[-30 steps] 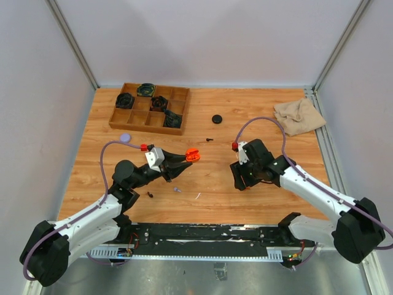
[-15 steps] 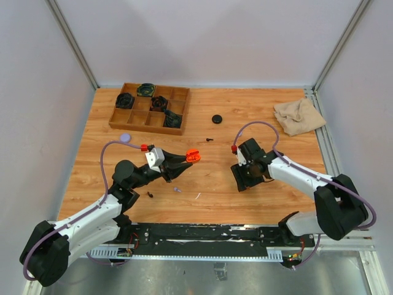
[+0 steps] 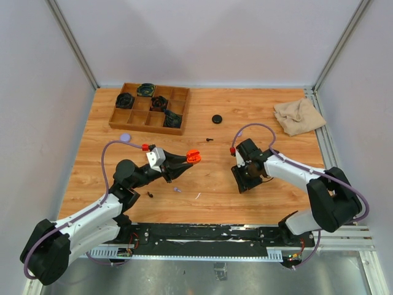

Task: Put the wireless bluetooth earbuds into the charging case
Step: Pick up the earbud from the center of the board.

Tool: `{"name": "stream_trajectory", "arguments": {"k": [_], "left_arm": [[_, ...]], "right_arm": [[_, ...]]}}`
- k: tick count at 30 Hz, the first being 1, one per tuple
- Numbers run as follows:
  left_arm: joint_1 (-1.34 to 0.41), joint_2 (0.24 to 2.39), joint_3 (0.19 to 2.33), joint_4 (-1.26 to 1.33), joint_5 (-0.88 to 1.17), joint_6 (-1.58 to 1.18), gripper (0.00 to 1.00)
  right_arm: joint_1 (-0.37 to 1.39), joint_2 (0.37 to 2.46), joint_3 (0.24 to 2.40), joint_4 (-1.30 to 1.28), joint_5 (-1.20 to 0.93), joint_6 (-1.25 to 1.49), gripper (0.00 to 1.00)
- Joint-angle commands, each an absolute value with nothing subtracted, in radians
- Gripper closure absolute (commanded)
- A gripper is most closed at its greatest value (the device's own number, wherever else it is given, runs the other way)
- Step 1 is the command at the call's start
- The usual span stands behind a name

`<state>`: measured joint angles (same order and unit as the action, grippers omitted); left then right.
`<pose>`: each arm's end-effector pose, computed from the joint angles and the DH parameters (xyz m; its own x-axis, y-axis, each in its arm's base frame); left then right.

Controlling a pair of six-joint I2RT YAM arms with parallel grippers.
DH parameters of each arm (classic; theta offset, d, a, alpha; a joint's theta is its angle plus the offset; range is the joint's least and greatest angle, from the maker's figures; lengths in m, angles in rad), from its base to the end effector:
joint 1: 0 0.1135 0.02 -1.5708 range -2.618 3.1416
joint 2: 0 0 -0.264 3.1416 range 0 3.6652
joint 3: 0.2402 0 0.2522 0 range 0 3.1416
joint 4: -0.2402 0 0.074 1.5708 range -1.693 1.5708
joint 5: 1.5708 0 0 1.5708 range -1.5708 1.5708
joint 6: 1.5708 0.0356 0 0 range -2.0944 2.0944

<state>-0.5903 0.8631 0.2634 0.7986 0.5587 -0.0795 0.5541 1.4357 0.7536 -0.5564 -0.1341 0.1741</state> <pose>0.1445 -0.1195 0.2460 0.0919 -0.1426 -0.9855 0.9139 0.4052 0.0266 0.2084 0.1346 0.1639 -0.8885 -0.3479 -0.2994 -0.4108 0.8936 0.1810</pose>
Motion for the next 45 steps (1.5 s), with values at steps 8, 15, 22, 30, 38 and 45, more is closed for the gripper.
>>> {"name": "stream_trajectory", "arguments": {"k": [8, 15, 22, 30, 38, 45], "left_arm": [[-0.593, 0.859, 0.273, 0.825, 0.564, -0.089, 1.0], [-0.592, 0.85, 0.272, 0.82, 0.556, -0.089, 1.0], [-0.592, 0.848, 0.274, 0.817, 0.553, -0.09, 1.0], [-0.592, 0.85, 0.274, 0.816, 0.552, -0.088, 1.0], [-0.592, 0.853, 0.276, 0.816, 0.554, -0.086, 1.0], [-0.592, 0.854, 0.277, 0.816, 0.554, -0.089, 1.0]], "right_arm": [[0.656, 1.476, 0.816, -0.657, -0.245, 0.223, 0.57], [0.696, 1.475, 0.902, -0.734, -0.036, 0.224, 0.58], [0.695, 1.51, 0.93, -0.701, 0.006, 0.224, 0.58], [0.696, 1.58, 0.921, -0.657, 0.011, 0.268, 0.71], [0.694, 1.623, 0.892, -0.622, -0.001, 0.279, 0.73], [0.693, 1.633, 0.879, -0.624, 0.002, 0.281, 0.76]]}}
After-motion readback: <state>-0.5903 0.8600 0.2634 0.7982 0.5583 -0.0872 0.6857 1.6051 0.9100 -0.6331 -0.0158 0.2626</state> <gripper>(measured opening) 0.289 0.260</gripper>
